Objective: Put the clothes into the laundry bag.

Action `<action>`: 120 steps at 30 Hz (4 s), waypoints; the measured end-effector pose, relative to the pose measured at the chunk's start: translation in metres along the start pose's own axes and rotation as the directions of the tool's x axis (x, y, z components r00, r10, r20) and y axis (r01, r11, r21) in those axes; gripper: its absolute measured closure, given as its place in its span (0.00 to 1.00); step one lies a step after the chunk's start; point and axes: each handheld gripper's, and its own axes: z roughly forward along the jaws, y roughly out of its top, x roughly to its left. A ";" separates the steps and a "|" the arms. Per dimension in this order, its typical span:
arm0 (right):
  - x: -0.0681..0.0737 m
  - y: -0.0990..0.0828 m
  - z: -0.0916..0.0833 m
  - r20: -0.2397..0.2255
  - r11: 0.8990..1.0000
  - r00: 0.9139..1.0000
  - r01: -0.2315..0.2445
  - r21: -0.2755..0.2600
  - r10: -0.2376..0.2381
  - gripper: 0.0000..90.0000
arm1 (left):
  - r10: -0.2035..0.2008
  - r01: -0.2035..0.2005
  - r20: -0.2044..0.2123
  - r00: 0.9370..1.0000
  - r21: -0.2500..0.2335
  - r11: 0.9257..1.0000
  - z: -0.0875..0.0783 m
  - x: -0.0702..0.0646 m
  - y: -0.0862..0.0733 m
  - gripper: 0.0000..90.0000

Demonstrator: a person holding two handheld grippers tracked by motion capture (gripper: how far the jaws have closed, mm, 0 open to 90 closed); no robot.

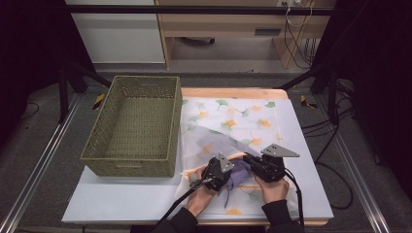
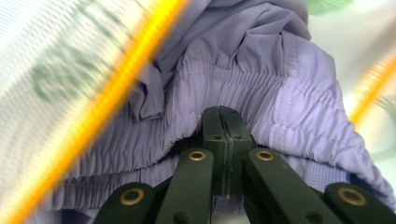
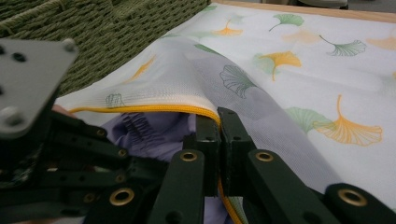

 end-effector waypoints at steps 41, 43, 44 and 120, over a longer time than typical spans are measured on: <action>-0.001 0.000 -0.001 0.000 1.000 1.000 -0.002 0.000 0.002 0.98 | 0.037 -0.037 -0.027 0.999 -0.002 0.999 0.008 -0.007 0.009 0.59; -0.001 0.000 -0.001 -0.001 1.000 1.000 -0.001 0.000 0.001 0.98 | 0.047 -0.047 -0.019 0.999 -0.005 0.999 0.000 -0.009 0.008 0.54; -0.001 0.000 -0.001 0.001 1.000 1.000 -0.001 0.000 0.001 0.98 | 0.052 -0.052 -0.006 0.999 -0.006 0.999 -0.007 -0.010 0.007 0.51; 0.030 -0.040 0.041 0.058 0.967 0.996 0.055 0.250 -0.072 0.98 | -0.104 0.100 0.088 0.991 0.045 0.994 -0.113 0.064 -0.108 0.95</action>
